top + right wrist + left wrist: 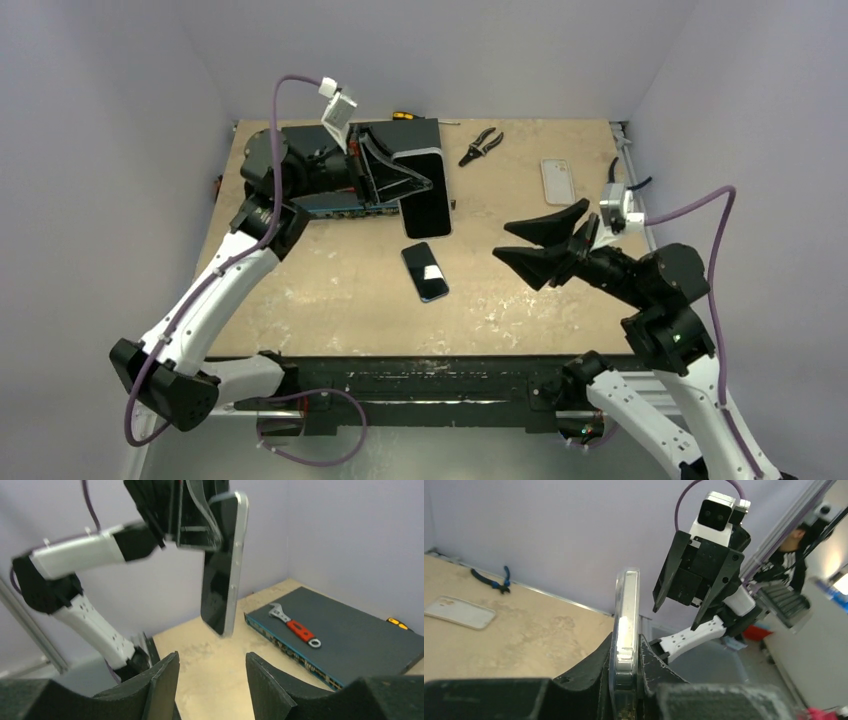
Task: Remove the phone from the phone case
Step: Remove the phone case from the phone.
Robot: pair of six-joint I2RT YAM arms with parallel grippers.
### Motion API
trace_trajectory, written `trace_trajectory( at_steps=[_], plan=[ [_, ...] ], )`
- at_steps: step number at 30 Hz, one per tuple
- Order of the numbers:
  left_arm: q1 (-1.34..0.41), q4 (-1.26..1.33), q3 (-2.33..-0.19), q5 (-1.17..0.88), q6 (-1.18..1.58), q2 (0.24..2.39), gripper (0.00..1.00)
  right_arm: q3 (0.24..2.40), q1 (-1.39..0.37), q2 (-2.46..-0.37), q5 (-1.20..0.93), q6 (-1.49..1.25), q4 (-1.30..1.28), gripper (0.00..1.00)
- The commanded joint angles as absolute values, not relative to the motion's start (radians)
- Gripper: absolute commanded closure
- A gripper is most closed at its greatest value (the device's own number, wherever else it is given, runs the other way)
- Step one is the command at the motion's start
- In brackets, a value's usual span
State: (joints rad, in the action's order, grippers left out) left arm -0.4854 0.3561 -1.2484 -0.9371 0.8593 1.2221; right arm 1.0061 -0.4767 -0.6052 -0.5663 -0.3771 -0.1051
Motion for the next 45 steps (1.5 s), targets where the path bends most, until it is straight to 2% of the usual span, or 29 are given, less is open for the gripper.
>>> trace_trajectory(
  at_steps=[1, 7, 14, 16, 30, 38, 45],
  plan=[
    [-0.534, -0.039, -1.35, -0.989, 0.341, 1.138, 1.0, 0.977, -0.515, -0.593, -0.637, -0.121, -0.22, 0.44],
    [-0.538, -0.025, -1.341, -1.061, 0.368, 1.136, 1.0, 1.069, -0.644, -0.745, -0.675, 0.051, -0.323, 0.45],
    [-0.54, 0.428, -1.267, -1.156, 0.793, 1.189, 1.0, 1.14, -0.725, -0.89, -0.751, 0.08, -0.324, 0.56],
    [-0.539, 0.483, -1.27, -1.15, 0.87, 1.207, 1.0, 1.146, -0.732, -0.912, -0.747, 0.079, -0.317, 0.58],
    [-0.54, 0.601, -1.301, -1.147, 1.049, 1.298, 1.0, 1.171, -0.752, -0.927, -0.828, 0.046, -0.274, 0.75],
    [-0.539, 0.6, -1.311, -1.133, 1.055, 1.325, 1.0, 1.196, -0.777, -0.928, -0.881, 0.029, -0.255, 0.96],
    [-0.54, 0.646, -1.262, -1.102, 1.079, 1.384, 1.0, 1.226, -0.805, -0.919, -0.956, 0.006, -0.176, 0.98]
  ],
)
